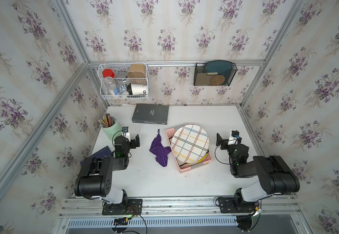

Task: Wipe the wet plate dry
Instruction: Pick up the plate from the bin.

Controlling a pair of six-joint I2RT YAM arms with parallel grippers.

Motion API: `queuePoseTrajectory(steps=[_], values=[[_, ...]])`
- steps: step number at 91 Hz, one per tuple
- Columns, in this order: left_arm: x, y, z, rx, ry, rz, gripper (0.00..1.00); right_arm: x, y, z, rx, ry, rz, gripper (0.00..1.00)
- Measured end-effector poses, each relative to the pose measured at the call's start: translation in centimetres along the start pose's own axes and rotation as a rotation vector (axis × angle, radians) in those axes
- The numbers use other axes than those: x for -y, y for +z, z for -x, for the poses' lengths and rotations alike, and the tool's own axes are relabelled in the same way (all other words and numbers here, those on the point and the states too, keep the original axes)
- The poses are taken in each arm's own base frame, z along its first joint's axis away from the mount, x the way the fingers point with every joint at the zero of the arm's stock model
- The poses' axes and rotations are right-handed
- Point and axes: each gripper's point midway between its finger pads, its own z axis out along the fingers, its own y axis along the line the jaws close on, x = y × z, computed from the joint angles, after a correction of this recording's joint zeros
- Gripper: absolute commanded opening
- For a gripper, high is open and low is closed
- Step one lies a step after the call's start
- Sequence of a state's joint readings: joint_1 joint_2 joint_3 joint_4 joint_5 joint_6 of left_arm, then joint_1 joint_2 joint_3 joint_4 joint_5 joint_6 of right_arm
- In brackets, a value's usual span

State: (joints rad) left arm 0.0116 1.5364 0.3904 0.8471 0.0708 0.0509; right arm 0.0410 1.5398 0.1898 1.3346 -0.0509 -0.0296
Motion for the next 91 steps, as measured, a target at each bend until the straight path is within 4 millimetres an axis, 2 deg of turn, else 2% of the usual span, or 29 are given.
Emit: queuePoseTrajectory(steps=[22, 67, 73, 76, 82, 86, 91], values=[[0.0, 0.0, 0.0, 0.000, 0.000, 0.000, 1.00, 0.6, 0.4, 0.4, 0.004, 0.008, -0.036, 1.00], [0.0, 0.0, 0.0, 0.000, 0.000, 0.000, 1.00, 1.8, 0.5, -0.1, -0.032, 0.034, -0.095, 1.00], [-0.1, 0.0, 0.0, 0.004, -0.001, 0.005, 1.00, 1.4, 0.0, 1.8, -0.004, 0.029, -0.118, 1.00], [-0.2, 0.0, 0.1, 0.005, 0.000, 0.008, 1.00, 0.8, -0.2, 3.9, 0.036, 0.030, -0.112, 0.98], [-0.1, -0.3, 0.9, -0.002, 0.000, 0.009, 1.00, 0.0, -0.8, 8.9, 0.131, 0.070, -0.101, 0.86], [0.0, -0.9, 3.0, 0.025, 0.003, 0.008, 1.00, -0.1, -1.2, 12.4, 0.175, 0.132, -0.095, 0.82], [0.3, -2.0, 6.9, 0.083, 0.000, 0.000, 1.00, -0.4, -1.2, 15.2, 0.177, 0.217, -0.078, 0.81]])
